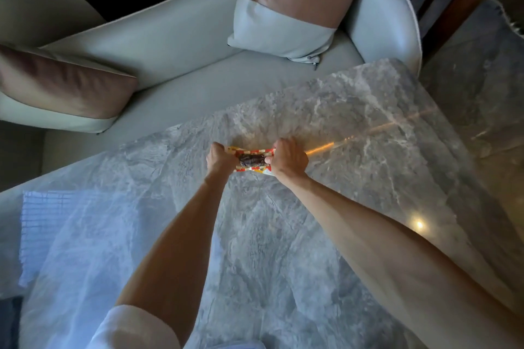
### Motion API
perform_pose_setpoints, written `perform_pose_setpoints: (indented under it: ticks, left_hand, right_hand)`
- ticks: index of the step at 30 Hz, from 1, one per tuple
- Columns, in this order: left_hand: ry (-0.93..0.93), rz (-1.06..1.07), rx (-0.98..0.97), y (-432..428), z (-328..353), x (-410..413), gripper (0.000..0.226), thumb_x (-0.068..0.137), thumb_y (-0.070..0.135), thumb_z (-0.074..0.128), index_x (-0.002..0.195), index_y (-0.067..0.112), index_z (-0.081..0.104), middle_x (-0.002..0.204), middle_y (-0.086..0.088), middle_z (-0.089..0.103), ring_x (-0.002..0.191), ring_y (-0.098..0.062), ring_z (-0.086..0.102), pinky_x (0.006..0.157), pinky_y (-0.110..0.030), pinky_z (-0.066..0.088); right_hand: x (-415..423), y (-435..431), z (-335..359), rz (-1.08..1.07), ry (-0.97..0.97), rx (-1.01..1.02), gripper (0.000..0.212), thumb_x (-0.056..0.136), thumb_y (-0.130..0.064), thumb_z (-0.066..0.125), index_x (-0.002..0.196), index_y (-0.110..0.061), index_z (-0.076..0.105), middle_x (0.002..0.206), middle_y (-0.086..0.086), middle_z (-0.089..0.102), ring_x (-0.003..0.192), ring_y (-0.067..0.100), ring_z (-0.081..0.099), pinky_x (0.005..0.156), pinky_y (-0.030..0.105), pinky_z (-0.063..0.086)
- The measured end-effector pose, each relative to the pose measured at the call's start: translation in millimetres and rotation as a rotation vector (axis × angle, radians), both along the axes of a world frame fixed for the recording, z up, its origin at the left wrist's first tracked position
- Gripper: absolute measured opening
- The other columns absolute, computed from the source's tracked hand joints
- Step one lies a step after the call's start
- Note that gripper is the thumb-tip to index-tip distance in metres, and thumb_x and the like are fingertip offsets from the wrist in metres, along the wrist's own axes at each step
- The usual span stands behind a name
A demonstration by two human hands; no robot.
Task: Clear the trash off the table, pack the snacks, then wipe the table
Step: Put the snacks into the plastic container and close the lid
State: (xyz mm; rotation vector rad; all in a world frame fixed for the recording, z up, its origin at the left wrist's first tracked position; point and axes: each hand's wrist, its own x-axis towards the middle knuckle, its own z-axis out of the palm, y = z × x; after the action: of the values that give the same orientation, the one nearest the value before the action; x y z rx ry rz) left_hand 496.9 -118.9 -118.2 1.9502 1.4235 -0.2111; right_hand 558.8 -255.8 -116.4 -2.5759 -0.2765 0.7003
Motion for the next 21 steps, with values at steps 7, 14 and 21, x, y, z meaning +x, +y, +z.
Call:
perform_pose_setpoints:
  ticks: [7,14,21]
  left_hand:
    - [-0.363,-0.059,-0.107,-94,30,-62,0.007,0.073,0.019,0.063,0.076,0.014,0.059,0.062,0.000,0.058,0.058,-0.011,0.056,0.051,-0.020,0.041]
    - [-0.527,-0.416,0.081,-216,36,-160,0.012,0.092,0.009,0.058,0.096,0.019,0.057,0.090,0.002,0.051,0.075,-0.019,0.056,0.068,-0.029,0.045]
    - [-0.264,-0.694,0.251,-267,12,-203,0.029,0.080,-0.005,0.064,0.104,0.010,0.069,0.099,-0.008,0.064,0.083,-0.030,0.057,0.071,-0.041,0.052]
  right_hand:
    - [-24,-97,24,0.062,-0.128,0.241,0.019,0.081,-0.017,0.070,0.100,-0.013,0.066,0.098,0.007,0.071,0.100,0.031,0.059,0.084,0.034,0.041]
    - [-118,-235,28,0.262,-0.454,0.295,0.017,0.098,-0.027,0.053,0.109,-0.024,0.066,0.102,-0.008,0.061,0.097,0.015,0.054,0.087,0.017,0.040]
    - [-162,-273,2,0.311,-0.238,0.130,0.041,0.072,0.002,0.071,0.106,-0.020,0.071,0.103,-0.003,0.063,0.096,0.018,0.058,0.085,0.024,0.045]
